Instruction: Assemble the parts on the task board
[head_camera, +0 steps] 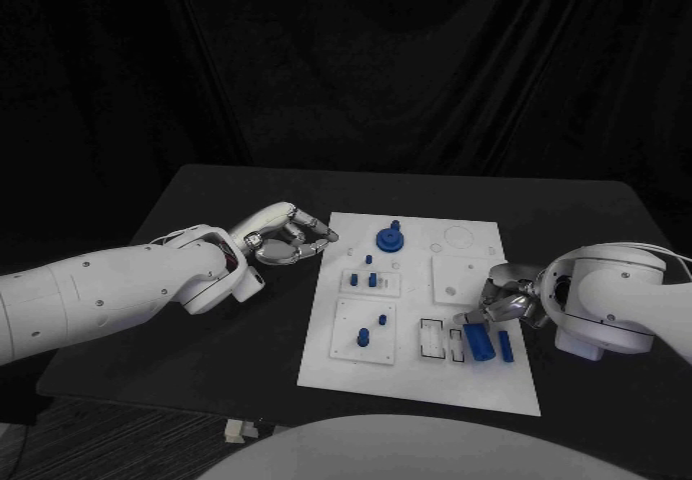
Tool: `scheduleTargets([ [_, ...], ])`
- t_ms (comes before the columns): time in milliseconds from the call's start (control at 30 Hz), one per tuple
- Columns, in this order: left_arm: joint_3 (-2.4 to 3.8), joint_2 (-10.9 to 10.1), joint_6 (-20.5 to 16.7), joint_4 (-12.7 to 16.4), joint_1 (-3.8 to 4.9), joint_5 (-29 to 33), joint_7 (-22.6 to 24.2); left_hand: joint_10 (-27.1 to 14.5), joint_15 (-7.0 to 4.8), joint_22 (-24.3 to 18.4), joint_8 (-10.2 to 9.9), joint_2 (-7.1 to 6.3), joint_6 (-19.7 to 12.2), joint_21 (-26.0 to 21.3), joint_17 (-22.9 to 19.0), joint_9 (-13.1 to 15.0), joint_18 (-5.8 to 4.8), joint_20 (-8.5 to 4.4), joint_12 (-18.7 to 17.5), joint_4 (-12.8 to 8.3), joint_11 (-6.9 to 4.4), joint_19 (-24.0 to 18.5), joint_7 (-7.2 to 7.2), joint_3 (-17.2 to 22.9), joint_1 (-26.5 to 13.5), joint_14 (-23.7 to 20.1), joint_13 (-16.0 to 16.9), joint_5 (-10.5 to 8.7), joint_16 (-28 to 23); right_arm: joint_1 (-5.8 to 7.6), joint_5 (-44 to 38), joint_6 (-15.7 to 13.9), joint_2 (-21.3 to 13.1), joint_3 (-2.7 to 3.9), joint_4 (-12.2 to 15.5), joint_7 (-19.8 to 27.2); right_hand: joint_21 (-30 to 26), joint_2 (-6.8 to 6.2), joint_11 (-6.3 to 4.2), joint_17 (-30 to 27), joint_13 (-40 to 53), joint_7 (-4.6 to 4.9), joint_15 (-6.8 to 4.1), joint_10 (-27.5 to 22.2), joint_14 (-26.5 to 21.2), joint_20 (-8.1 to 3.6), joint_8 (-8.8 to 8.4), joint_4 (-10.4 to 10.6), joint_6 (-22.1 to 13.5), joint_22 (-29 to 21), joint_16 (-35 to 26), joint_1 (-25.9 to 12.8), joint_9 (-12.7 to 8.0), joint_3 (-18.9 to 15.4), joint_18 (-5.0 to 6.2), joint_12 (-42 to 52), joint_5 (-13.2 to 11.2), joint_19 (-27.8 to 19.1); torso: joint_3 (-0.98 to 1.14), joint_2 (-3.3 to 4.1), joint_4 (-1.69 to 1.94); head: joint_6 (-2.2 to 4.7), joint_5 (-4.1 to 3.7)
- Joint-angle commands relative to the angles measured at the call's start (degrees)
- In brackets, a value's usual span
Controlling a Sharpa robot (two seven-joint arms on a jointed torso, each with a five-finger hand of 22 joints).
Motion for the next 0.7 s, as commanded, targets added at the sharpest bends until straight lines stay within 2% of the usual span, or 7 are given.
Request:
scheduleTargets([
  [33, 0.05, 0.09, 0.66, 0.08, -0.10, 0.24, 0.39, 0.33, -0.08, 5.85, -0.13, 0.21, -0.10, -0.18, -0.05, 0.00, 0.33, -0.04, -0.15, 0.05, 0.18, -0.39, 0.38, 0.23, 0.04, -0.37, -0.02, 0.26, -0.20, 0.24, 3.37, -2.29, 0.14, 0.00, 0.23, -0.40, -0.42, 0.66, -0.37, 12.00, 15.10, -0.10, -0.34, 5.94, 5.30, -0.02, 0.00, -0.55, -0.33, 10.78, -0.25, 0.08, 0.03, 0.56, 0.90, 0.20, 0.30, 0.04, 0.00, 0.01, 0.01, 0.00, -0.08],
  [433, 0.05, -0.03, 0.74, 0.20, -0.11, 0.24, 0.29, 0.37, -0.04, 5.84, -0.15, 0.24, -0.13, -0.20, -0.11, -0.01, 0.33, -0.02, -0.15, 0.05, 0.22, -0.43, 0.34, 0.27, 0.04, -0.41, -0.01, 0.27, -0.22, 0.31, 4.71, -5.22, 2.03, -0.02, -0.30, -0.29, -1.35, 1.00, -0.33, 11.54, 15.10, 0.04, -0.30, 5.94, 5.20, -0.01, -0.26, -0.46, -0.74, 10.49, -0.53, -0.03, 0.14, 0.70, 1.09, 0.20, 0.34, -0.34, -0.01, 0.01, 0.02, 0.00, -0.22],
  [700, 0.05, -0.07, 0.83, 0.23, -0.12, 0.24, 0.24, 0.37, -0.04, 5.84, -0.15, 0.24, -0.13, -0.20, -0.11, -0.01, 0.33, -0.02, -0.15, 0.05, 0.22, -0.43, 0.34, 0.27, 0.04, -0.41, -0.01, 0.27, -0.22, -0.34, 5.12, -6.95, 3.48, -0.03, -1.02, -0.36, -1.99, 1.17, -0.27, 11.24, 15.10, 0.15, -0.25, 5.94, 5.13, 0.02, -0.59, -0.50, -1.22, 10.29, -0.71, 0.01, 0.25, 0.85, 1.22, 0.20, 0.68, -0.57, -0.01, 0.00, 0.07, 0.00, -0.14],
])
